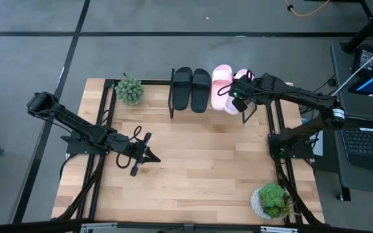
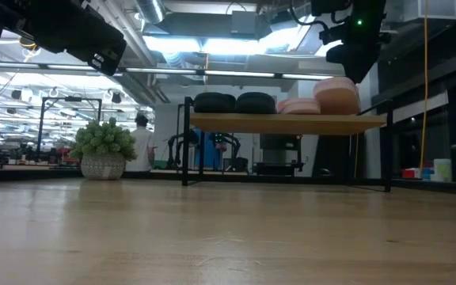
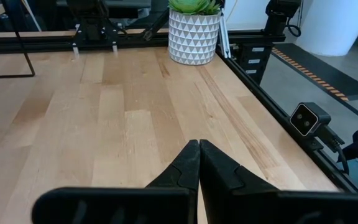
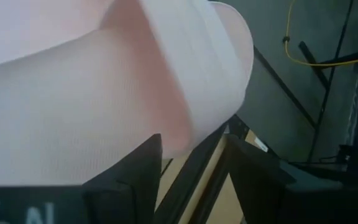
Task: Pick and place slides into the shelf
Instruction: Put the pink slide on the shelf
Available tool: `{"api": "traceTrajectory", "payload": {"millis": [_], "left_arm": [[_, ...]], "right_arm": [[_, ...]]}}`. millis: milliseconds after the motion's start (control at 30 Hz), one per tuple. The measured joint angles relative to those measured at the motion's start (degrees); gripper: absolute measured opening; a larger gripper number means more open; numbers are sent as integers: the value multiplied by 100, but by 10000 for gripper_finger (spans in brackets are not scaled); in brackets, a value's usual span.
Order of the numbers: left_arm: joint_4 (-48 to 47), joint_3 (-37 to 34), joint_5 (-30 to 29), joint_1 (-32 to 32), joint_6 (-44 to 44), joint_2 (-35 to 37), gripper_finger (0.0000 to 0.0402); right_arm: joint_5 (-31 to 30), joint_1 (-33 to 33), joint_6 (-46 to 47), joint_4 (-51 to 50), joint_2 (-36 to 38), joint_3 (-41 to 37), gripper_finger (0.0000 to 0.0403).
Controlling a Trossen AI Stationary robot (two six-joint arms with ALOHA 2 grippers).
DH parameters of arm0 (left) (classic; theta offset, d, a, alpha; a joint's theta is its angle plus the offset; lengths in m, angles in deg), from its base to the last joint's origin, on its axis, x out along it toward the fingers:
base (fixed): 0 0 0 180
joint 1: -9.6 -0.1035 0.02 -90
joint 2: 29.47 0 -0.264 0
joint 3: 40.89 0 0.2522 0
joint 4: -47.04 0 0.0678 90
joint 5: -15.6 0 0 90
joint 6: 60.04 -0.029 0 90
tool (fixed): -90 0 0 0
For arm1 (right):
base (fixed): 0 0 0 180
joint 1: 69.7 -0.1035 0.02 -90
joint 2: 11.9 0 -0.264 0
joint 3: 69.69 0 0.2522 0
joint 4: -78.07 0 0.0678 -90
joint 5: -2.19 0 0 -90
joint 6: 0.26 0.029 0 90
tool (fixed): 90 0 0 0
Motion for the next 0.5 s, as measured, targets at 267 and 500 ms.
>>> {"api": "traceTrajectory", "payload": {"millis": [267, 500], "left_arm": [[0, 1, 0, 0, -2, -1, 4], [0, -1, 0, 0, -28, 0, 4]], "right_arm": [[4, 191, 24, 31, -2, 0, 100], [20, 189, -21, 116, -2, 0, 9]]}}
